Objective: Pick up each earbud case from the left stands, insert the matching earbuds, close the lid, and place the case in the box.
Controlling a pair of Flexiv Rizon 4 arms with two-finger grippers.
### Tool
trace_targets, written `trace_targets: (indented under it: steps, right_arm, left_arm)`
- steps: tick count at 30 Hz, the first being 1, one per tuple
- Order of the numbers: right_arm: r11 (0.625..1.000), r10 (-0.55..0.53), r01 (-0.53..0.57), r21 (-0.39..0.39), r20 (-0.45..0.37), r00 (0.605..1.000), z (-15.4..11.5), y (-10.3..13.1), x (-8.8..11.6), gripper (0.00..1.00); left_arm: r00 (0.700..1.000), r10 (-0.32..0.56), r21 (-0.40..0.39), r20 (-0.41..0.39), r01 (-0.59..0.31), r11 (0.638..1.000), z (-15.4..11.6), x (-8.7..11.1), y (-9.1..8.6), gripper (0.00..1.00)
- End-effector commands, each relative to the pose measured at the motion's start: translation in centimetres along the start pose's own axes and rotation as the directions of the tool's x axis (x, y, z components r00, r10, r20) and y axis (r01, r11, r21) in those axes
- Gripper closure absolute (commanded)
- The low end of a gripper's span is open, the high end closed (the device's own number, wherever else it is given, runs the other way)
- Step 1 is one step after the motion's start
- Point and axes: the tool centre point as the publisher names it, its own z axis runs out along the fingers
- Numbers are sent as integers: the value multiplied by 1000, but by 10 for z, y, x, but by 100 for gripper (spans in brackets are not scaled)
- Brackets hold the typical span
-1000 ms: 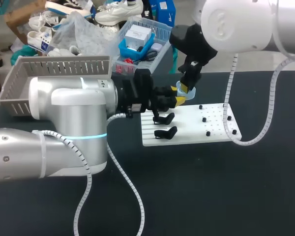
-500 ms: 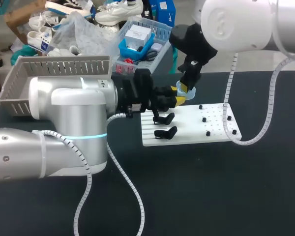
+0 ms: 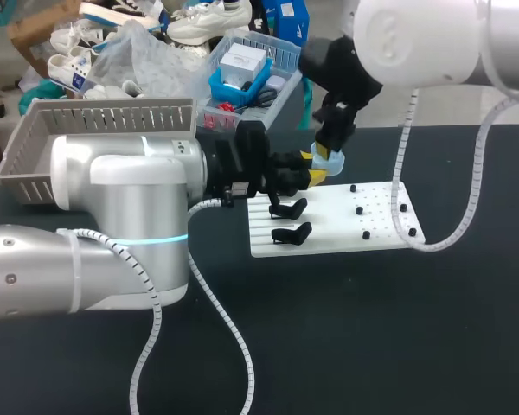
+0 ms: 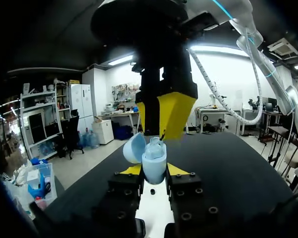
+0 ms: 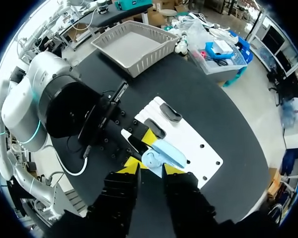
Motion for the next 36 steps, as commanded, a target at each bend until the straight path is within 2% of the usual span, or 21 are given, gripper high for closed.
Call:
trace_targets:
  steps: [1, 13, 19, 24, 26, 36]
  right_arm:
    - [1000, 11, -12, 10, 26, 1000, -12, -1, 4, 72]
    - [993, 108, -113, 44, 102, 989, -15, -17, -23, 72]
    - [986, 161, -167, 30, 133, 978, -13, -28, -35, 71]
    - [976, 207, -214, 37, 138, 969, -6, -37, -40, 71]
    - [972, 221, -229, 47, 132, 966, -3, -40, -41, 65]
    - [963, 257, -263, 54, 100, 961, 12, -45, -33, 67]
  left_arm:
    - [1000, 1, -3, 4, -1, 1000, 0, 1, 0, 100]
    - [1000, 1, -3, 4, -1, 1000, 0, 1, 0, 100]
    - [1000, 1, -3, 4, -1, 1000, 0, 1, 0, 100]
    - [1000, 1, -3, 4, -1, 1000, 0, 1, 0, 100]
    - [1000, 1, -3, 4, -1, 1000, 0, 1, 0, 100]
    - [1000, 1, -3, 4, -1, 1000, 0, 1, 0, 100]
